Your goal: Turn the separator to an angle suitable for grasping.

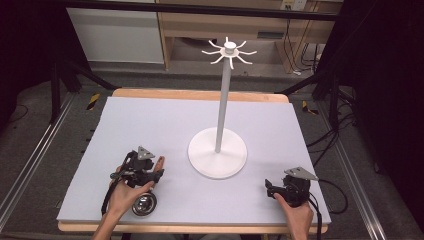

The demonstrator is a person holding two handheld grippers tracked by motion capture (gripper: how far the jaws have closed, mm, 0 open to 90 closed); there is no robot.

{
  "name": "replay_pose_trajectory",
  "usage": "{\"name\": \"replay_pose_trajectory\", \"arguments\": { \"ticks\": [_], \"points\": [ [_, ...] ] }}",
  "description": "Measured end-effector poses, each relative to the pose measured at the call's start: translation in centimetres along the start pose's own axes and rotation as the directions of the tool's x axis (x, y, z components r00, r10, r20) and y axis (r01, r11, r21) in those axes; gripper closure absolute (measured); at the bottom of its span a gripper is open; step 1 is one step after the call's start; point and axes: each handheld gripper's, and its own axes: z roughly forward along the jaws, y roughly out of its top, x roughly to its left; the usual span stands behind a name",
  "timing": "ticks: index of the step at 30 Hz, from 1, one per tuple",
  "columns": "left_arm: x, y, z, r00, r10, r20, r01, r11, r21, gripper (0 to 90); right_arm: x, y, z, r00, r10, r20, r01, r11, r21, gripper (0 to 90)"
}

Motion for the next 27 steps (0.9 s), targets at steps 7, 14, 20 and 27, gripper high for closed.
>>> {"name": "replay_pose_trajectory", "arguments": {
  "ticks": [7, 14, 20, 27],
  "points": [
    [0.1, -0.6, 0.6, 0.9999, -0.011, -0.008, 0.011, 0.9995, 0.029, 54.8, -0.1, -0.1, 0.1, 1.0, -0.002, 0.002, 0.002, 1.0, 0.006, 7.9],
    [-0.1, -0.8, 1.3, 0.9999, -0.004, -0.012, 0.004, 0.9984, 0.057, 56.4, -0.1, -0.1, 0.1, 1.0, 0.0, -0.001, 0.0, 1.0, 0.01, 8.0],
    [0.1, -0.9, 1.7, 0.9998, -0.004, -0.02, 0.006, 0.997, 0.078, 58.1, -0.1, -0.1, 0.2, 1.0, 0.001, -0.001, -0.001, 1.0, 0.014, 8.0],
    [0.4, -1.0, 1.8, 0.9997, -0.024, 0.004, 0.023, 0.9968, 0.076, 58.0, -0.1, -0.1, 0.3, 1.0, -0.002, -0.005, 0.002, 1.0, 0.016, 8.0]
  ]
}}
